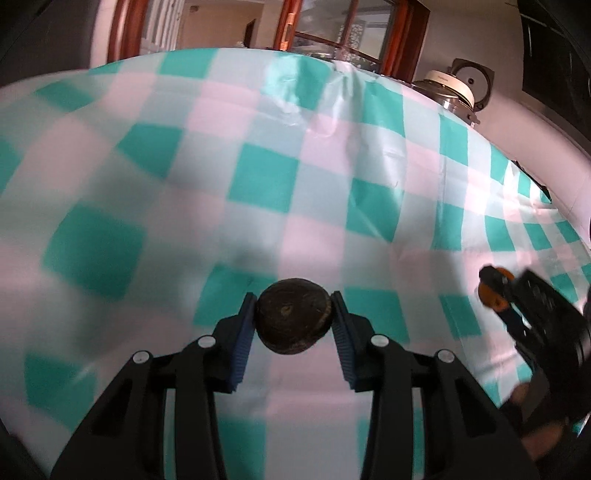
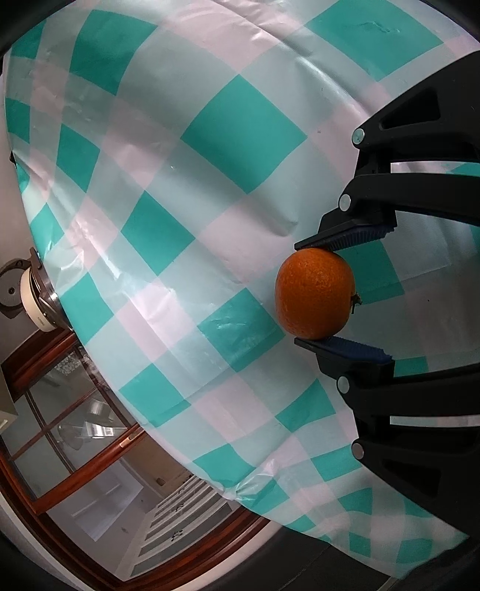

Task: Organize fruits
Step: 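Carry the mandarin and mushroom into the white box and open both tools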

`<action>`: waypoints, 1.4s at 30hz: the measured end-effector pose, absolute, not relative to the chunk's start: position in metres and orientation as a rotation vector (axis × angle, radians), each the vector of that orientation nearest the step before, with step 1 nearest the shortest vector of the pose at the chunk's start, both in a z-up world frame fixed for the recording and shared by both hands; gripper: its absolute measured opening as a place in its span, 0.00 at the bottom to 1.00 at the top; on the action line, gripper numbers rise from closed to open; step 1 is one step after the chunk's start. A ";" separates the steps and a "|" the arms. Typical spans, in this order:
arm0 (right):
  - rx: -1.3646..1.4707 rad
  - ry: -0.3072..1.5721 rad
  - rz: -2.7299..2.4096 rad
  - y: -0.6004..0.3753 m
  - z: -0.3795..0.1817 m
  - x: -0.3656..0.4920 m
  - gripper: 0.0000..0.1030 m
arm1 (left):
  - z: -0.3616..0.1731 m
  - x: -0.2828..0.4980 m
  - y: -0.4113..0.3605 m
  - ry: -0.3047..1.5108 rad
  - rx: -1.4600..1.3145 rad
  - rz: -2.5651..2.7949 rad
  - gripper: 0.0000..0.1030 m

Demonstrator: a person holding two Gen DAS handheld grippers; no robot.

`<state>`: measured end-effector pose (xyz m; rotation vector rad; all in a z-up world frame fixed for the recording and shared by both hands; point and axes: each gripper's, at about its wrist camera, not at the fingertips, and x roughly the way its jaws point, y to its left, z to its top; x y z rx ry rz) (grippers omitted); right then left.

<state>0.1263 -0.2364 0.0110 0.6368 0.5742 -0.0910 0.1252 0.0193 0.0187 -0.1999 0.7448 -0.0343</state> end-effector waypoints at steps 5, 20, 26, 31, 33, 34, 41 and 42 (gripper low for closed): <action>0.603 0.605 -0.061 -0.229 0.013 0.125 0.43 | 0.021 0.072 0.036 0.746 -0.212 -0.037 0.39; 0.423 0.714 -0.018 -0.189 0.018 -0.062 0.43 | 0.028 -0.048 0.026 0.708 -0.098 -0.153 0.39; 0.356 0.688 0.038 -0.191 0.029 -0.121 0.43 | 0.030 -0.089 0.019 0.703 -0.082 -0.185 0.39; 0.321 0.638 0.071 -0.211 0.038 -0.180 0.43 | 0.037 -0.121 -0.007 0.685 -0.005 -0.237 0.39; 0.334 0.627 0.062 -0.225 0.038 -0.201 0.43 | 0.040 -0.132 -0.021 0.678 0.028 -0.267 0.39; 0.338 0.625 0.056 -0.230 0.038 -0.207 0.43 | 0.041 -0.136 -0.027 0.675 0.042 -0.279 0.39; 0.341 0.585 -0.044 -0.284 0.033 -0.268 0.43 | 0.037 -0.171 -0.086 0.673 0.180 -0.384 0.39; 0.346 0.580 -0.058 -0.291 0.032 -0.275 0.43 | 0.036 -0.177 -0.095 0.674 0.203 -0.400 0.39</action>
